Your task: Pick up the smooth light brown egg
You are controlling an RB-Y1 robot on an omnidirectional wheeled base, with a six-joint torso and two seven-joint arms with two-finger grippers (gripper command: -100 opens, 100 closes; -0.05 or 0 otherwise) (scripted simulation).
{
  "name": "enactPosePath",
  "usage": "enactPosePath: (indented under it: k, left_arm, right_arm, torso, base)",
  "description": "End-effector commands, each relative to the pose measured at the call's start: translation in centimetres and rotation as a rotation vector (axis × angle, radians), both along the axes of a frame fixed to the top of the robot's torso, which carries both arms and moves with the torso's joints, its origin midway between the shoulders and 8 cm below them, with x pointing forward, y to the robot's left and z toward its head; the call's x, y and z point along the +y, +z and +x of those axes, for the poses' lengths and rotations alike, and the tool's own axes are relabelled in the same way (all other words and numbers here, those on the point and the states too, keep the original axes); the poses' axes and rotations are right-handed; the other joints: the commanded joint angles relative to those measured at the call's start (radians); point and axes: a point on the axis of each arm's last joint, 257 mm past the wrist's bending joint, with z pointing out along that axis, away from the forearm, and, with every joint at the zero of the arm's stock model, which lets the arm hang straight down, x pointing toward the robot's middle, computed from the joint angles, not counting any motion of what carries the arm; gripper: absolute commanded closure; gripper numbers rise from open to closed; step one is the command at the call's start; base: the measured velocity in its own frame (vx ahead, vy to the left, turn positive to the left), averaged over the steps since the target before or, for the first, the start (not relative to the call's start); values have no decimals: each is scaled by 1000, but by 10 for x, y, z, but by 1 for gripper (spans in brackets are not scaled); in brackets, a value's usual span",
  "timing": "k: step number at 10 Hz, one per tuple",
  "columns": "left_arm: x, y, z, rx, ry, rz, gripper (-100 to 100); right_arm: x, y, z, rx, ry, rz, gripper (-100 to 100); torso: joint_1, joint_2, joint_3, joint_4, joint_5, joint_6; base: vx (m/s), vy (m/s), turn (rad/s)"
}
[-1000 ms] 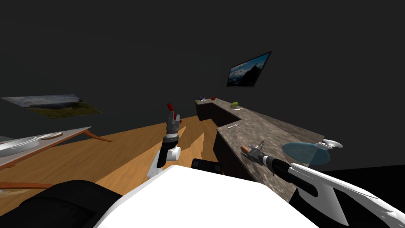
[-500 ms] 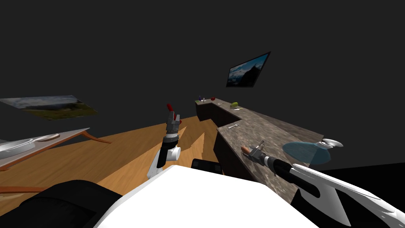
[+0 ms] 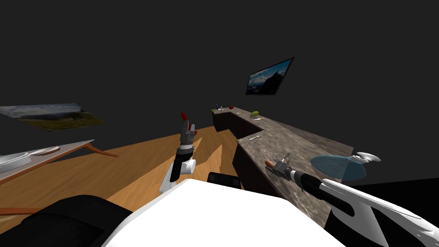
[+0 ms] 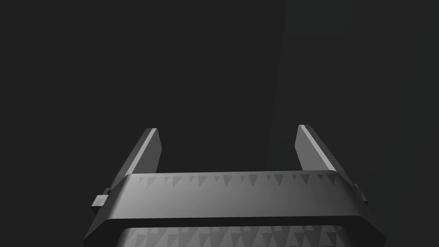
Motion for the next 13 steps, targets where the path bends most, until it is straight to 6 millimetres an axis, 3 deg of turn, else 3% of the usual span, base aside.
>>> enactPosePath:
  k: [1, 3, 4, 8, 9, 10, 13]
  left_arm:
    - [0, 0, 0, 0, 0, 0, 0]
    - [0, 0, 0, 0, 0, 0, 0]
    - [0, 0, 0, 0, 0, 0, 0]
    - [0, 0, 0, 0, 0, 0, 0]
    - [0, 0, 0, 0, 0, 0, 0]
    - [0, 0, 0, 0, 0, 0, 0]
    - [0, 0, 0, 0, 0, 0, 0]
  right_arm:
    - [-8, -2, -1, 0, 3, 1, -100]
    - [-10, -2, -1, -1, 2, -1, -100]
    - [-10, -2, -1, -2, 3, -1, 100]
    - [-9, -3, -2, 1, 4, 3, 100]
    - [-9, -3, -2, 1, 4, 3, 0]
    - [-3, -1, -1, 0, 2, 2, 100]
    - [12, 3, 0, 1, -1, 3, 100]
  torso:
    - [0, 0, 0, 0, 0, 0]
    - [0, 0, -1, -1, -1, -1]
    - [-2, 0, -1, -1, -2, -1]
    - [-5, -1, -1, 0, -2, -1]
    - [-5, -1, -1, 0, -2, -1]
    - [-5, -1, -1, 0, -2, -1]
    - [-10, 2, 1, 0, -3, -1]
  base:
    - [23, 72, -11]
    - [17, 41, -14]
    - [-2, 9, 1]
    - [0, 1, 0]
    - [0, 0, 0]
    - [-16, -43, 17]
    - [-32, -75, 18]
